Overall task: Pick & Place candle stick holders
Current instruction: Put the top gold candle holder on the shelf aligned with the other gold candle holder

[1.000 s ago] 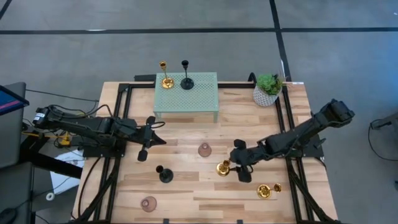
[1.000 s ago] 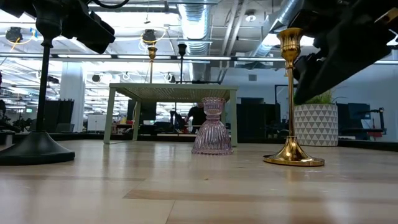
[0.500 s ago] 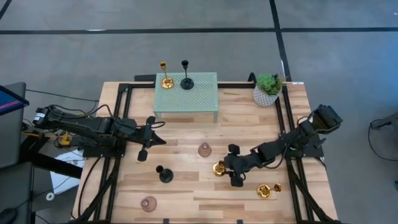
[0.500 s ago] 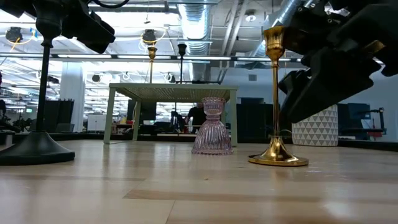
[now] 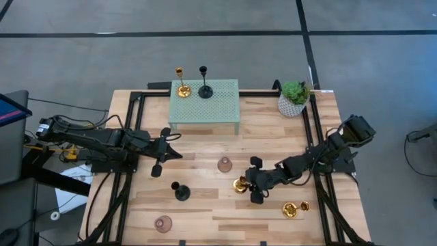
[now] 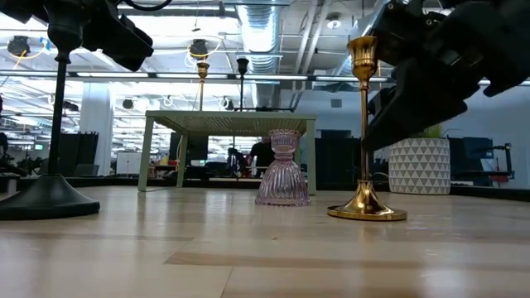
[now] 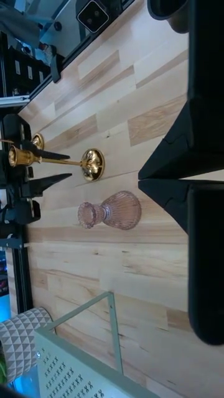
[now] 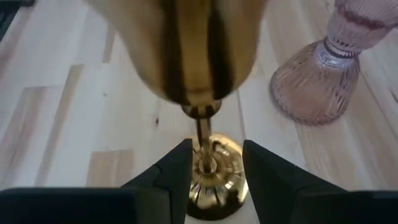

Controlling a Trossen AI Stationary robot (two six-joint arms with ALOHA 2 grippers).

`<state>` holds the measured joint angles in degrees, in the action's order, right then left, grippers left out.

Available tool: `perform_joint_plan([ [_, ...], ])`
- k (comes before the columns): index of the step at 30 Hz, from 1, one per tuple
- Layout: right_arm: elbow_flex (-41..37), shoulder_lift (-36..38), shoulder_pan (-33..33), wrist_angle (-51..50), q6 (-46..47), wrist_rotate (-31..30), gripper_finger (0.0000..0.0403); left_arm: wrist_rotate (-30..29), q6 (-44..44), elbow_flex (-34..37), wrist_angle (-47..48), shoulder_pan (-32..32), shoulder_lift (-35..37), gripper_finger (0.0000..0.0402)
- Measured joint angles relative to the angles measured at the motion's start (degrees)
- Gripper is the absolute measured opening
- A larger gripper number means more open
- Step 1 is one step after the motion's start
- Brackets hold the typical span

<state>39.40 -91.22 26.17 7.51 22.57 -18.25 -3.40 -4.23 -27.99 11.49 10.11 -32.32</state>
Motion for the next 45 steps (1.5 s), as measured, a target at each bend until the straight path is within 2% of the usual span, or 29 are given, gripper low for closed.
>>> perform_joint_plan([
  [8,0.0,0.16,0.5,2.78,0.0,0.16,0.0138,0.0,0.0,0.0,0.0,0.0,0.0,0.0008],
  [17,0.0,0.52,0.48,3.59,-0.02,0.13,0.0116,-0.02,0.0,0.0,0.0,0.01,0.0,0.0006],
  [25,0.0,0.52,0.35,4.66,-0.63,-0.06,0.0082,0.0,0.0,0.0,0.0,0.0,0.0,0.0005],
  [32,0.02,0.58,0.44,5.57,-2.82,-2.43,0.0031,0.0,0.0,0.0,0.0,0.0,0.0,0.0007],
  [35,0.02,1.8,0.44,5.16,-3.23,-2.87,0.0009,0.0,0.0,0.0,0.0,0.0,0.0,0.0005],
  [41,0.02,6.55,-0.06,4.38,-3.46,-2.94,0.0006,0.0,0.0,0.0,0.0,0.0,0.0,0.0009],
  [45,1.06,11.31,-1.39,-0.3,-4.08,-2.84,0.0005,-0.01,0.17,0.0,-0.02,0.0,0.0,0.0007],
])
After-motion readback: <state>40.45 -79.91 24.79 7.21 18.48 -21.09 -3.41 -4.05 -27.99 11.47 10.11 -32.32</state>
